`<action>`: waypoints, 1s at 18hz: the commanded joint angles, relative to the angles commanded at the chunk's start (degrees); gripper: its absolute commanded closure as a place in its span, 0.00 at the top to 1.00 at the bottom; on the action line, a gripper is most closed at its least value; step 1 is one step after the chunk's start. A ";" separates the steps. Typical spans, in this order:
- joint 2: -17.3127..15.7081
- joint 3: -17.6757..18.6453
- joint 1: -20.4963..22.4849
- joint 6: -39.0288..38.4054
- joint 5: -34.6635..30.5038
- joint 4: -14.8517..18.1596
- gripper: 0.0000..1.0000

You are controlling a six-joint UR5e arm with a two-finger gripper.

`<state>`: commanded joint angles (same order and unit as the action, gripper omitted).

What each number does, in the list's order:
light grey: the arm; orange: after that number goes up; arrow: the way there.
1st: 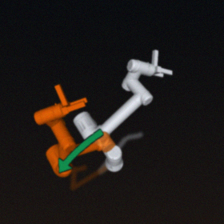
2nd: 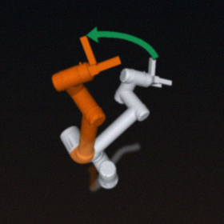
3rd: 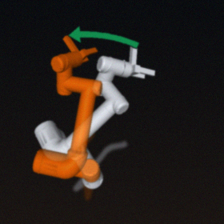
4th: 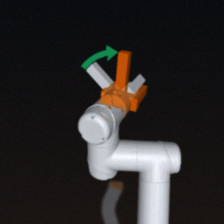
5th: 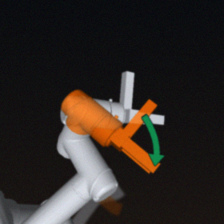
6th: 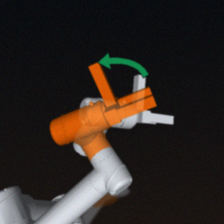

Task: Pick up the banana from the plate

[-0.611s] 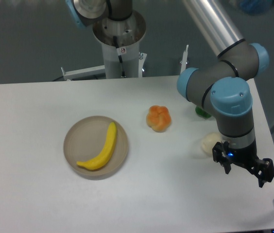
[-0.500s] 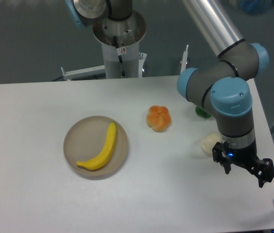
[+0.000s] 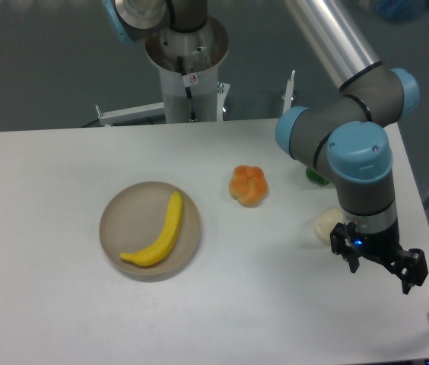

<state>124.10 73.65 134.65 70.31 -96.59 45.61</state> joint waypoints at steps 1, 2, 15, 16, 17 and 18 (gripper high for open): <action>-0.26 0.35 -0.35 -0.78 -0.17 0.09 1.00; -0.61 0.96 -1.05 -2.01 -0.18 0.09 1.00; -11.34 19.16 -6.68 -19.04 -0.72 0.88 1.00; -11.34 19.33 -7.29 -21.60 1.30 1.05 1.00; -11.43 19.95 -7.82 -23.71 3.06 1.49 1.00; -11.43 21.26 -8.78 -26.08 4.90 1.67 1.00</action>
<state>112.68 94.91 125.87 44.23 -91.69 47.28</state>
